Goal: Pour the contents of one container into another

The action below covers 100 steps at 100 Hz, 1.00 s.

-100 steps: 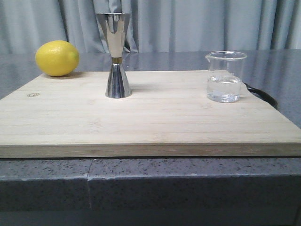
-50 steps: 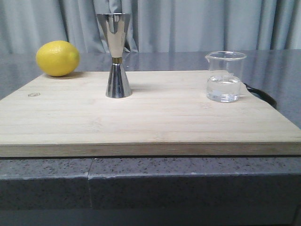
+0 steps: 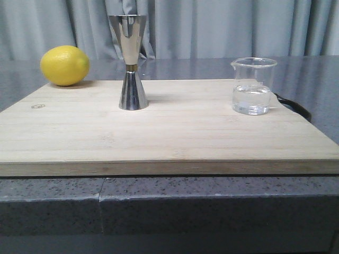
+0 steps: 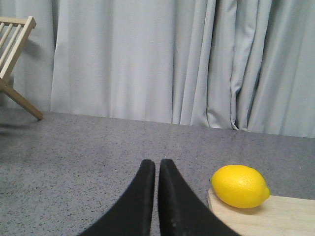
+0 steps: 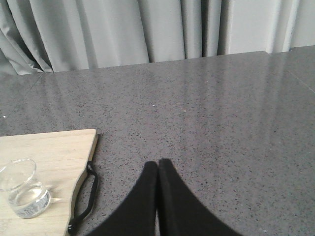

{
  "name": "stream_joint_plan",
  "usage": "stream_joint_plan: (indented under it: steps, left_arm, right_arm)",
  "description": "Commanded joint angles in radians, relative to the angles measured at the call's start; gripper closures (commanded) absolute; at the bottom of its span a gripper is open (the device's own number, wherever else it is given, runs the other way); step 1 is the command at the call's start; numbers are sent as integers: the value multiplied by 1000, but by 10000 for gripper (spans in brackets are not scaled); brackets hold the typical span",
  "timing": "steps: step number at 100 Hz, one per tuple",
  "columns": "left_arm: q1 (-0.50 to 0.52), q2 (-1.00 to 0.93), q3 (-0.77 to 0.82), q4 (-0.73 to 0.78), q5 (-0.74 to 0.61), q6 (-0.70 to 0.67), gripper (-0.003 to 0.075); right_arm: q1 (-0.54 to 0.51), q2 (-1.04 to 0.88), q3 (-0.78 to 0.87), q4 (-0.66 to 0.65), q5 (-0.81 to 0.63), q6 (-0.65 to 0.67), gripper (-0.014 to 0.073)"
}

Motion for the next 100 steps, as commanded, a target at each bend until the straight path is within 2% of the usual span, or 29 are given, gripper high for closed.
stream_joint_plan:
  steps: [1, 41, 50, 57, 67, 74, 83, 100]
  left_arm:
    - [-8, 17, -35, 4, -72, -5, 730]
    - [-8, 17, -35, 4, -81, -5, 729]
    - [-6, 19, -35, 4, -72, -5, 686]
    - [-6, 23, -35, 7, -68, -5, 556]
    - [-6, 24, -35, 22, -69, -5, 279]
    - [-6, 24, -35, -6, -73, -5, 154]
    - [-6, 24, -35, -14, -71, -5, 120]
    - [-6, 24, -35, -14, -71, -5, 122]
  right_arm:
    - [-3, 18, -35, -11, -84, -4, 664]
    - [-3, 18, -35, -11, -85, -4, 664]
    - [-3, 18, -35, -11, -83, -4, 650]
    - [-5, 18, -35, -17, -83, -4, 553]
    - [-5, 18, -35, -42, -79, -4, 280]
    - [-5, 18, -35, -42, -74, -4, 127]
    - [-5, 18, -35, -42, -82, -4, 27]
    - [-5, 18, -35, -38, -82, -4, 18]
